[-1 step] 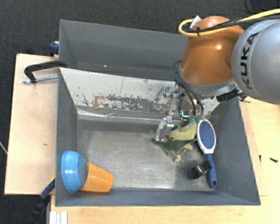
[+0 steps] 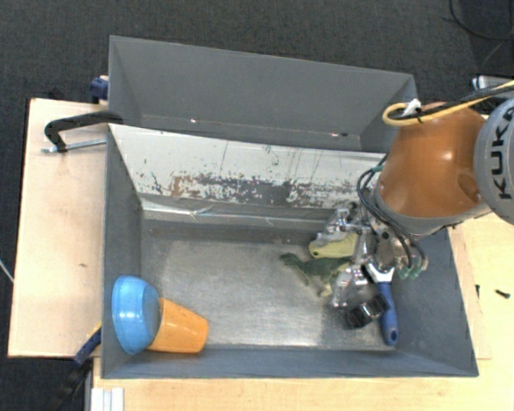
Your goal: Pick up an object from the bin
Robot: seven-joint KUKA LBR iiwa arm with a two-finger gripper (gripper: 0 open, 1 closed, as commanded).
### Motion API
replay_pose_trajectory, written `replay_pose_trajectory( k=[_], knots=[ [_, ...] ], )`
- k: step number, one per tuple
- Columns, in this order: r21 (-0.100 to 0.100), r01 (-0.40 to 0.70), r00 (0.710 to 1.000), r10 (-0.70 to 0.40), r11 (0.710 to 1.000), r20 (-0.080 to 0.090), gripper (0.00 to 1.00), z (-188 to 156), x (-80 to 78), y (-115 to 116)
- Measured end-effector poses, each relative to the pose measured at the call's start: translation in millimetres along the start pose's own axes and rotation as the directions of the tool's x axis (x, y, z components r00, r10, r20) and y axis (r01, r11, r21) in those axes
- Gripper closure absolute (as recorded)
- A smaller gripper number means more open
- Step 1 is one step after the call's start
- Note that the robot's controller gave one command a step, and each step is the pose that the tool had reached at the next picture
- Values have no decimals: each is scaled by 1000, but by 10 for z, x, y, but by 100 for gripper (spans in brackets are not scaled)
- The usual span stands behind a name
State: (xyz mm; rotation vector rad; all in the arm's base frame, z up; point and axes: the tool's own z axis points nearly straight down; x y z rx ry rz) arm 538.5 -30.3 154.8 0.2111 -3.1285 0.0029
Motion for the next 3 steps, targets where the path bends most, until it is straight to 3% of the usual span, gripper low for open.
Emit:
replay_pose_trajectory(
  k=[1, 2, 3],
  knots=[
    [-9, -311, 950, 311, 950, 16, 0, 740, -109, -173],
    [-9, -312, 950, 312, 950, 30, 100, 703, -142, -191],
    [-2, -146, 989, 146, 989, 21, 100, -626, -166, -224]
  ],
)
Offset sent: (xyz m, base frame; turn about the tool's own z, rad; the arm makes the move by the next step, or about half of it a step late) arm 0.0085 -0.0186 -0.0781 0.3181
